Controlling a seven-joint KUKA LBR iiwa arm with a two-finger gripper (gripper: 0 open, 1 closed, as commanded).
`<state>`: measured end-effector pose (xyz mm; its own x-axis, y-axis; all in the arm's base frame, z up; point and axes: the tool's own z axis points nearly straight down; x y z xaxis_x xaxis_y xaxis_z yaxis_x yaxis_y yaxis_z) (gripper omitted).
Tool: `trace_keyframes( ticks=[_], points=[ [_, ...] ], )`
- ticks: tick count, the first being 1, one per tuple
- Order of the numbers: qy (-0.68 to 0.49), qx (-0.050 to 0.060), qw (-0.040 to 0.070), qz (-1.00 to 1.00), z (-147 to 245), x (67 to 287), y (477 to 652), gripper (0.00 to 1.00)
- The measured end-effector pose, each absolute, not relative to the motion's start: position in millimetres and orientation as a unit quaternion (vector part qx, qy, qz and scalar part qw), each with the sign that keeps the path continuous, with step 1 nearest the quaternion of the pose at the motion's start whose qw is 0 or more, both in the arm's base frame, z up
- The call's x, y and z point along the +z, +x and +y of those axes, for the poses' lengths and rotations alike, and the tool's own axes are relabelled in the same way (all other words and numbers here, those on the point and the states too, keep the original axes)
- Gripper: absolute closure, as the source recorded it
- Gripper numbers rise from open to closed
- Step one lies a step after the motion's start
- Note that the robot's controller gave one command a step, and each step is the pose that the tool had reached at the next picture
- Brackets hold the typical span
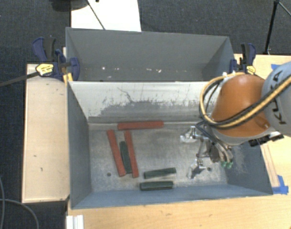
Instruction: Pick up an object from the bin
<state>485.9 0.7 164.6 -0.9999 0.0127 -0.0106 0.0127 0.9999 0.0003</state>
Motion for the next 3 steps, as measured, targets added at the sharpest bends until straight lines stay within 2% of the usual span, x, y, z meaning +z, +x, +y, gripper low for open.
trace_keyframes(
  ticks=[1,2,3],
  points=[
    [0.042,0.000,0.001,0.999,28.1,85.6,490.1,1.00],
    [0.042,0.000,0.001,0.999,28.1,85.6,490.1,1.00],
    [0.037,0.000,0.001,0.999,26.1,218.7,523.8,1.00]
  ],
)
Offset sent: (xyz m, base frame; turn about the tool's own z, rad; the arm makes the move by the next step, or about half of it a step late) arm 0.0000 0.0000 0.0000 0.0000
